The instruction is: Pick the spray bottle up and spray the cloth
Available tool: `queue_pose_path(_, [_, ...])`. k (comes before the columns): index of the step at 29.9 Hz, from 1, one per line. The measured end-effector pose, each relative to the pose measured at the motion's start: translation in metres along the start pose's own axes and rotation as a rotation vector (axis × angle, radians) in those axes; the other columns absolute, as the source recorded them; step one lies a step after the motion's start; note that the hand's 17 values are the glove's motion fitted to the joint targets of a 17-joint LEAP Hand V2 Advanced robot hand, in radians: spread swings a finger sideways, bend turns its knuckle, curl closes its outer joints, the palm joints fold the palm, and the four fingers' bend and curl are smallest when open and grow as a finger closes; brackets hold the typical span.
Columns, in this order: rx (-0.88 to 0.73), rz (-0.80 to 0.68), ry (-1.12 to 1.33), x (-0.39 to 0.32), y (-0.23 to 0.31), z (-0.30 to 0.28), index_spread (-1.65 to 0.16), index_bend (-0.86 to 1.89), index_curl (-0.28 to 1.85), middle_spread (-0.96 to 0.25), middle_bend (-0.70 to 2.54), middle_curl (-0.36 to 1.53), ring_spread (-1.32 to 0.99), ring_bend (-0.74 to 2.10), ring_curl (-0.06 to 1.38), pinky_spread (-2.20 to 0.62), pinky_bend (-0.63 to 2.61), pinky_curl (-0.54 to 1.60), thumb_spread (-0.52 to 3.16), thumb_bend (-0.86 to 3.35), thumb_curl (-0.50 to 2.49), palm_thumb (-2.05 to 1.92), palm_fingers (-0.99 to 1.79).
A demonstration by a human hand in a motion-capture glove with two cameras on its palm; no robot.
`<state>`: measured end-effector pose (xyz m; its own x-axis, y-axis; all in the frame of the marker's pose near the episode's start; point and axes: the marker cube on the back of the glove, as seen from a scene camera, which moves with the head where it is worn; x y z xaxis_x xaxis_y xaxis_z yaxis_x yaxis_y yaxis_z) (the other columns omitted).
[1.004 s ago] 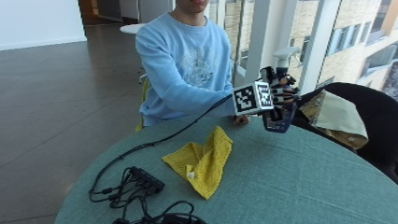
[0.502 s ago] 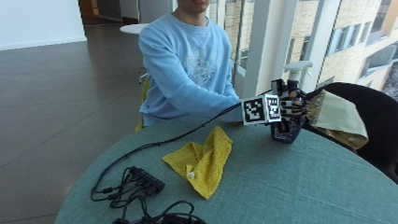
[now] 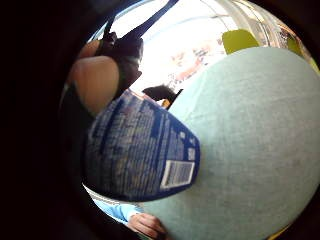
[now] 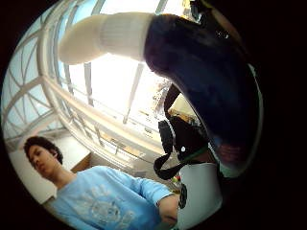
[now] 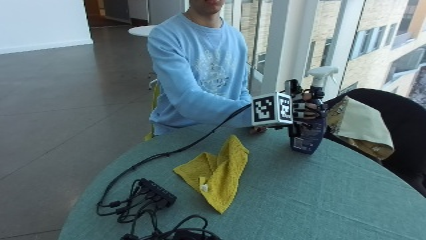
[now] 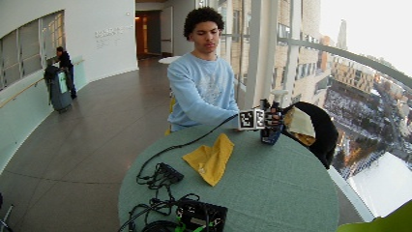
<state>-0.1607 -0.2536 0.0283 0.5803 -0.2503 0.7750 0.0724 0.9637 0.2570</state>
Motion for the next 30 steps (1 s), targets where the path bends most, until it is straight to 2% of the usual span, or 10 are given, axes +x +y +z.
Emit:
queue_pose_path(8, [-0.077, -0.019, 0.344, -0.034, 0.068, -0.086, -0.36, 0.02, 0.19, -0.09, 0.23, 0.45, -0.03, 0.39, 0.37, 0.25, 0.30, 0.39, 1.06, -0.03, 0.45, 0.70, 0.67])
queue_pose_path(19, [-0.054, 0.155, 0.744, -0.044, 0.230, -0.202, -0.38, 0.10, 0.18, -0.08, 0.26, 0.44, -0.01, 0.40, 0.37, 0.24, 0.31, 0.38, 1.08, -0.02, 0.41, 0.69, 0.65])
queue_pose_path(24, [-0.027, 0.239, 0.826, -0.030, 0.288, -0.239, -0.39, 0.12, 0.19, -0.07, 0.26, 0.44, -0.01, 0.38, 0.36, 0.24, 0.30, 0.37, 1.09, -0.02, 0.40, 0.69, 0.67])
queue_pose_path(30, [0.004, 0.294, 0.863, -0.018, 0.316, -0.261, -0.39, 0.12, 0.20, -0.08, 0.27, 0.44, -0.01, 0.37, 0.35, 0.24, 0.28, 0.37, 1.10, -0.02, 0.39, 0.70, 0.67])
